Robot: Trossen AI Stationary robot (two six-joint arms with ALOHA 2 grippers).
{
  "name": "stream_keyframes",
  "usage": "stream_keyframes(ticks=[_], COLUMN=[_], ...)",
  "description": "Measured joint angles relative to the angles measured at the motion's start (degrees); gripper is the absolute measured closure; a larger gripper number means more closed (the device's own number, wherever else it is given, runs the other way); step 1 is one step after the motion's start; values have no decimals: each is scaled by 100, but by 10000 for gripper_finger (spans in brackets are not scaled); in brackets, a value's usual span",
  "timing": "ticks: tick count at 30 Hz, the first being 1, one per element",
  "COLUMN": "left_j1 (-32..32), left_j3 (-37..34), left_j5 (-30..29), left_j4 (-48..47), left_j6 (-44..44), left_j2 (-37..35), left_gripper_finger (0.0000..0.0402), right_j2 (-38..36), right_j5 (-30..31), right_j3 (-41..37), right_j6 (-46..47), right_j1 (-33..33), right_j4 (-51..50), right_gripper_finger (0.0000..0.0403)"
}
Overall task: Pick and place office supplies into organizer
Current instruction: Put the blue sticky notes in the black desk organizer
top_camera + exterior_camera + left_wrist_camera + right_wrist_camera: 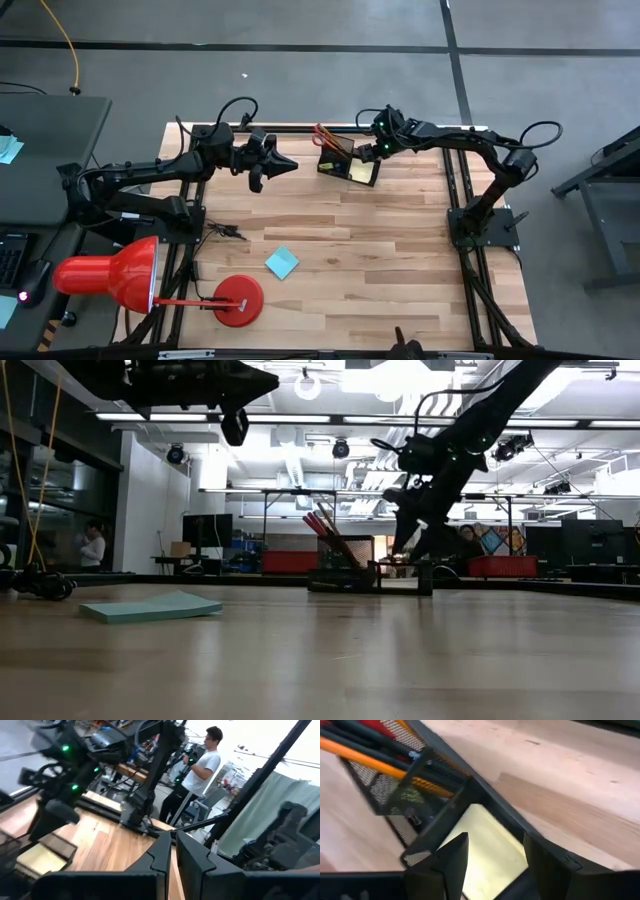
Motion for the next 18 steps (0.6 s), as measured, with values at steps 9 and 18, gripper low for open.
stream_keyframes(ticks=[9,18], left_j1=[0,-49], left_j3=[1,3], left_j5=[-383,-89], left_j4=[-253,-2915], left_j6=[495,935], left_j2=[4,7], left_gripper_finger=[383,382], right_j2=[-92,-458], right_j5=[-223,-815], right_j3=[551,1069], right_j6=[72,60], right_j1=[451,1134], right_j4=[-252,-634], right_gripper_finger=[219,217])
